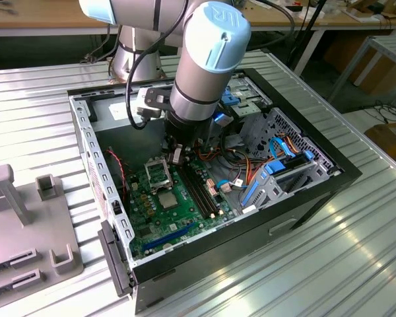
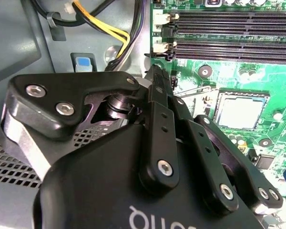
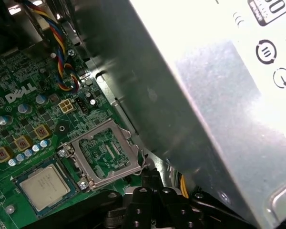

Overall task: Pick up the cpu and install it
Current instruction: 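Close the cpu cover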

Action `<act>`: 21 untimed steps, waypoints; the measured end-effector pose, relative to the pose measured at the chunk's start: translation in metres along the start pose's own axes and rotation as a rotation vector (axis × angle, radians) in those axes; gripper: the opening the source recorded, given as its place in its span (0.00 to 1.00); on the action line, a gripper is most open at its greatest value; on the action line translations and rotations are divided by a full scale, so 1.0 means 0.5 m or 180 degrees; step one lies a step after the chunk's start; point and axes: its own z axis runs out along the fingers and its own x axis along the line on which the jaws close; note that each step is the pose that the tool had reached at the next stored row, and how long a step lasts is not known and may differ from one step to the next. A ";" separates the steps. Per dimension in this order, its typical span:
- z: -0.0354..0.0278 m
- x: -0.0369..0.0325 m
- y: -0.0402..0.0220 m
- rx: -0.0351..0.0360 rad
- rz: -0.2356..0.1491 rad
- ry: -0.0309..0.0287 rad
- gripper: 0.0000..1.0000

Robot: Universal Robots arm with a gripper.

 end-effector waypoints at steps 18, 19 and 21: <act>-0.024 -0.002 0.005 0.0018 0.0000 0.0029 0.11; -0.025 -0.002 0.005 0.0018 0.0000 0.0029 0.11; -0.028 -0.002 0.005 0.0018 0.0000 0.0029 0.11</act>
